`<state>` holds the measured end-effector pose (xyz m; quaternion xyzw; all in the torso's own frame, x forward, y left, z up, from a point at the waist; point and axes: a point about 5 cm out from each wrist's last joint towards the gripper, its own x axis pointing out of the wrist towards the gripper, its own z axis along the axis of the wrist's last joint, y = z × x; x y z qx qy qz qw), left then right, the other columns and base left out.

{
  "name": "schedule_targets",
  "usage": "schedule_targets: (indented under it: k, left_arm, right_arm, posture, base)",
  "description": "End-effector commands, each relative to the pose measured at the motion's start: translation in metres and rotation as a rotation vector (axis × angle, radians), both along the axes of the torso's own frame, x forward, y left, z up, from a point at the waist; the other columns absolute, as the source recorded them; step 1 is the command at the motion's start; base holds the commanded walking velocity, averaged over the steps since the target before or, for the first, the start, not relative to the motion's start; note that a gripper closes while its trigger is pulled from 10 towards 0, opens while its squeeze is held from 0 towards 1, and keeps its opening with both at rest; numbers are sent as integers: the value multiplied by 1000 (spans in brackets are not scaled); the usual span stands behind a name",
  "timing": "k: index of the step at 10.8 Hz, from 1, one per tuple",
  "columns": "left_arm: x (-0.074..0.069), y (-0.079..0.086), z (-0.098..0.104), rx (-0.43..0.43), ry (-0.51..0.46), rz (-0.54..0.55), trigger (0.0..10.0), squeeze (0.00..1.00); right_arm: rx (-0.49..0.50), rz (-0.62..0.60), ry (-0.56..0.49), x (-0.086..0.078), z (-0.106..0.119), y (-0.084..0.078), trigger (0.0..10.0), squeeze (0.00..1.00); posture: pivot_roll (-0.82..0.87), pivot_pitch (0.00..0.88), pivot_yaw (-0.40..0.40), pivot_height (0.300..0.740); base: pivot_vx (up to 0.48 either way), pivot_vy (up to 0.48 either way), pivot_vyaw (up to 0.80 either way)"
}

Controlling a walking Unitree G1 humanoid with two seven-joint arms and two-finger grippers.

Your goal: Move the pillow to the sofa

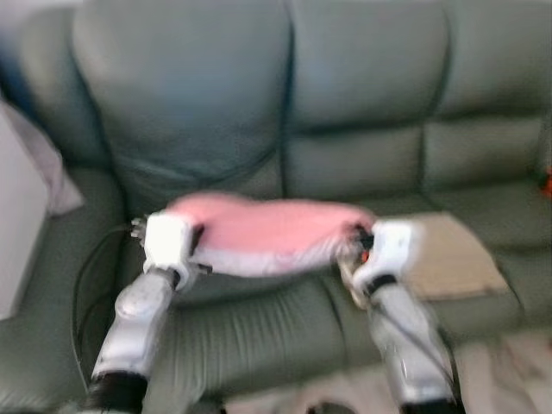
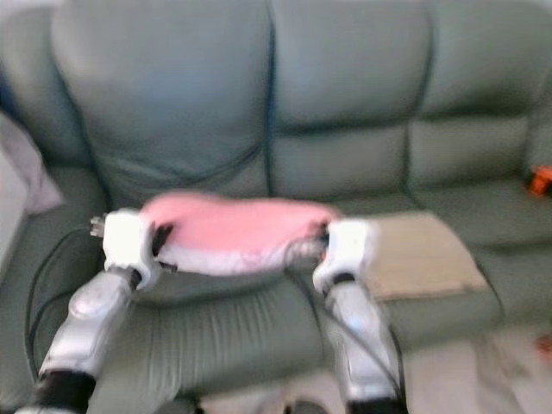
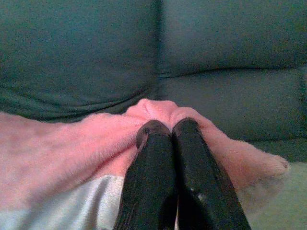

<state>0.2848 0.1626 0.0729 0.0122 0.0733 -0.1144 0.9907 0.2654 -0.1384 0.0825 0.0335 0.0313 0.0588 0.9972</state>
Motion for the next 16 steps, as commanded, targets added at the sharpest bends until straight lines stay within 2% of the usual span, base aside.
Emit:
schedule_targets:
  k: [1, 16]
  left_arm:
    - [0, -11, 3, -12, -18, -31, 10000, 0]
    - [6, -15, 4, 12, -29, -16, 10000, 0]
  right_arm:
    - [-17, -31, -13, 0, 2, -11, 10000, 0]
    - [-12, -18, -27, 2, 3, -10, 10000, 0]
  posture:
    - [-57, 0, -15, 740]
    - [-63, 0, -9, 740]
  base:
    - [0, 0, 0]
    - [0, 0, 0]
